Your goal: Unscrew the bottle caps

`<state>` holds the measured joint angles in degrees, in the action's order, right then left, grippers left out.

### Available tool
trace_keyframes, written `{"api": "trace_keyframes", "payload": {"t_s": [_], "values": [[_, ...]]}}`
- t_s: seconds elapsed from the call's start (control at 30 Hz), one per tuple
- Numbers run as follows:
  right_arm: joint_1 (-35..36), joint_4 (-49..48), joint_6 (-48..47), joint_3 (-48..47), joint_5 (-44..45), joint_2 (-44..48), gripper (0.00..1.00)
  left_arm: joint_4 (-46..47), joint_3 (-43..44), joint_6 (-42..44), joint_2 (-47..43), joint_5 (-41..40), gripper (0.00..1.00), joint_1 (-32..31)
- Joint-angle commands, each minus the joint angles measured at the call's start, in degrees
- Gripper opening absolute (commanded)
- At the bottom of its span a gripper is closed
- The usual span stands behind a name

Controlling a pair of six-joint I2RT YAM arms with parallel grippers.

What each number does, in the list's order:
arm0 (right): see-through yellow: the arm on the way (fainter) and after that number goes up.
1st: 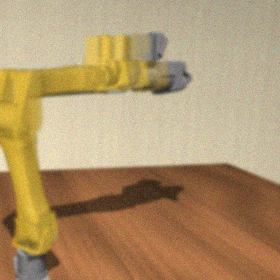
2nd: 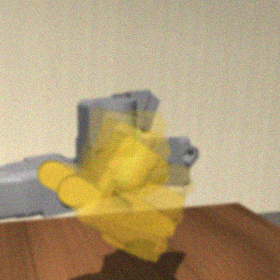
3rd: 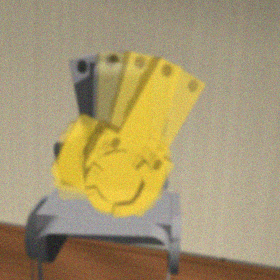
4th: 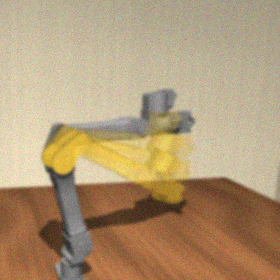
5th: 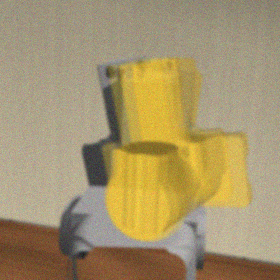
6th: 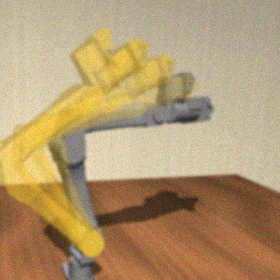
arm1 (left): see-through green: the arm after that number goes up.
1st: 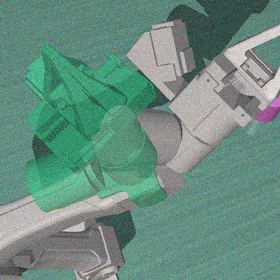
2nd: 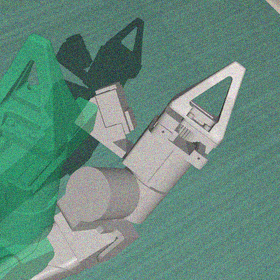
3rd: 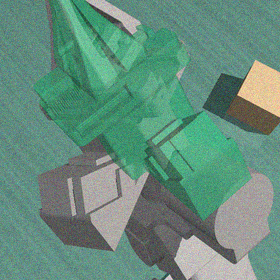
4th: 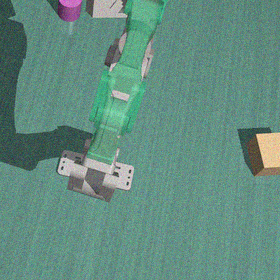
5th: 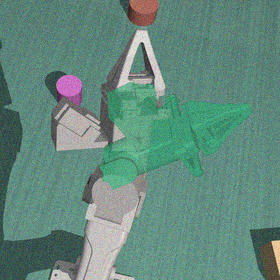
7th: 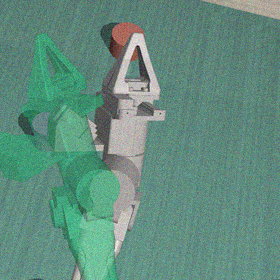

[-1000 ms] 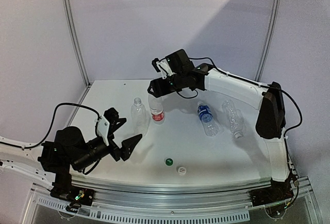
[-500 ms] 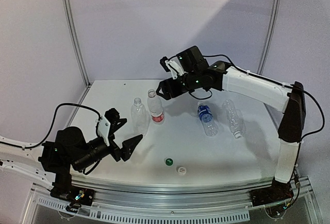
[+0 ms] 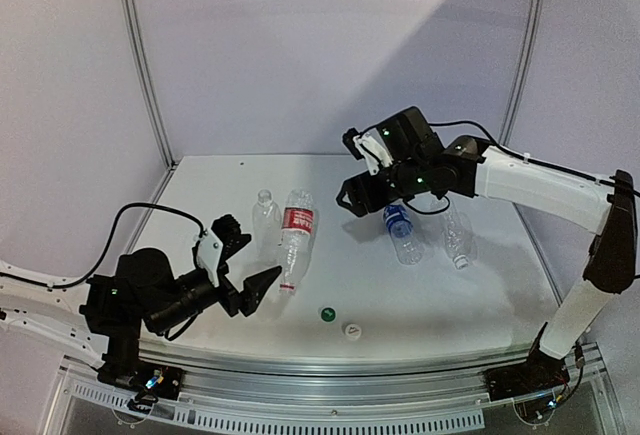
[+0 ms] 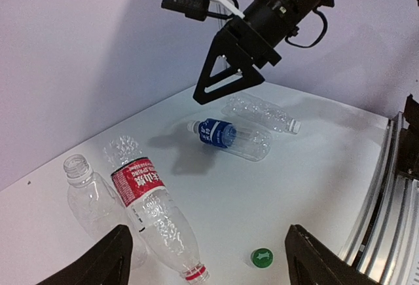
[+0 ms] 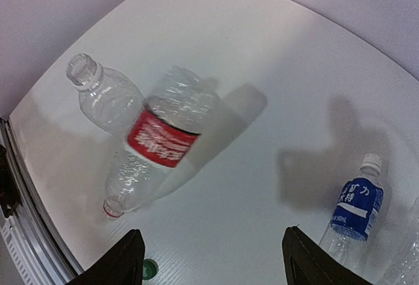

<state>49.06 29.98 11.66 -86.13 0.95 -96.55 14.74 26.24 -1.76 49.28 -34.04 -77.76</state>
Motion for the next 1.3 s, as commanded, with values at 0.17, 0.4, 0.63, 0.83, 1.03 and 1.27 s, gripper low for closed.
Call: {"api": "trace_keyframes", "payload": {"t_s": [0.17, 0.4, 0.63, 0.83, 1.03, 1.27], "values": [[-3.02, 2.10, 0.85, 3.34, 3.96, 0.03, 0.73, 0.86, 0.83, -0.40, 2.17, 0.60, 0.82, 0.32], [-3.78, 5.01, 0.78, 1.51, 7.03, -3.25, 0.73, 0.74, 0.87, -0.45, 1.92, 1.10, 0.82, 0.32], [-10.69, 9.21, 2.19, -2.63, 6.97, -11.84, 0.73, 0.40, 1.09, -0.66, 1.90, 2.08, 0.83, 0.32], [-11.31, 13.59, 1.96, -5.36, 8.55, -16.90, 0.75, -0.06, 1.35, -0.97, 1.79, 2.40, 0.83, 0.32], [-12.24, 16.33, 2.43, -4.50, 9.55, -20.22, 0.75, -0.38, 1.45, -1.14, 1.60, 2.32, 0.82, 0.24], [-12.49, 17.81, 3.08, -1.90, 10.07, -22.09, 0.75, -0.43, 1.36, -1.15, 1.40, 2.12, 0.83, 0.24]]}}
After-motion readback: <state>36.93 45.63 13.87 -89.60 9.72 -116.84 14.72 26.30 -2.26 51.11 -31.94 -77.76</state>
